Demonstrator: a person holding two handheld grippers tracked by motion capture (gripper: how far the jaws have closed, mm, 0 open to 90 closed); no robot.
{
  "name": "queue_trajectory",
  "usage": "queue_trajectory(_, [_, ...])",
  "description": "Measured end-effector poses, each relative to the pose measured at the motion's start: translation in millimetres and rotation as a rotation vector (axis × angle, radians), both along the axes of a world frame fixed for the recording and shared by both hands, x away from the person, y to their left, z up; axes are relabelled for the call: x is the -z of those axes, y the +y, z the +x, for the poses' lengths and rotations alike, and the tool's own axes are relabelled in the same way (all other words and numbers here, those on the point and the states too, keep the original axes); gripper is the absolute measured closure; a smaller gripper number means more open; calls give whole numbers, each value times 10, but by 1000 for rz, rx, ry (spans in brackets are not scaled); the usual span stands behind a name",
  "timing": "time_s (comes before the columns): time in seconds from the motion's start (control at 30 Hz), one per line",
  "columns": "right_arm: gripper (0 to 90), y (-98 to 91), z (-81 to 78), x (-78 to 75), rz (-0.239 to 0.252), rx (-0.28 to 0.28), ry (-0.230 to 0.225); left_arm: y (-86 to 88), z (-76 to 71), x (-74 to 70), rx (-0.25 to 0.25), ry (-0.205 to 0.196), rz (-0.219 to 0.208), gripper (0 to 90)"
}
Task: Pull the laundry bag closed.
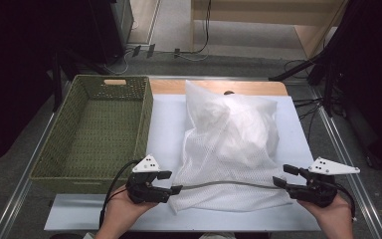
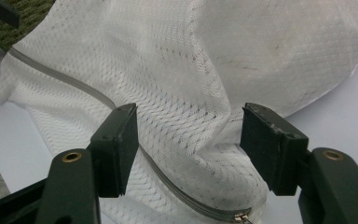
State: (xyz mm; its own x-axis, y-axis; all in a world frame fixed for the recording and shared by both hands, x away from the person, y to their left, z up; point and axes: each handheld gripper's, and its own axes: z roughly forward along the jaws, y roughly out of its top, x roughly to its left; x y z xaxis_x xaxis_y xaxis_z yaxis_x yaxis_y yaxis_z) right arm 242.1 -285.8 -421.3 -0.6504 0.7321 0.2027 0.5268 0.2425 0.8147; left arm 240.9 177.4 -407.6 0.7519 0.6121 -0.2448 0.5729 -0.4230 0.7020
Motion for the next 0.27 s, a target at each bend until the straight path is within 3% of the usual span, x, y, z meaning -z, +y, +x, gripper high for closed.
queue_trajectory(0.27, [374, -3, 3, 3, -4, 0, 0, -2, 5, 4, -5, 5, -1, 376])
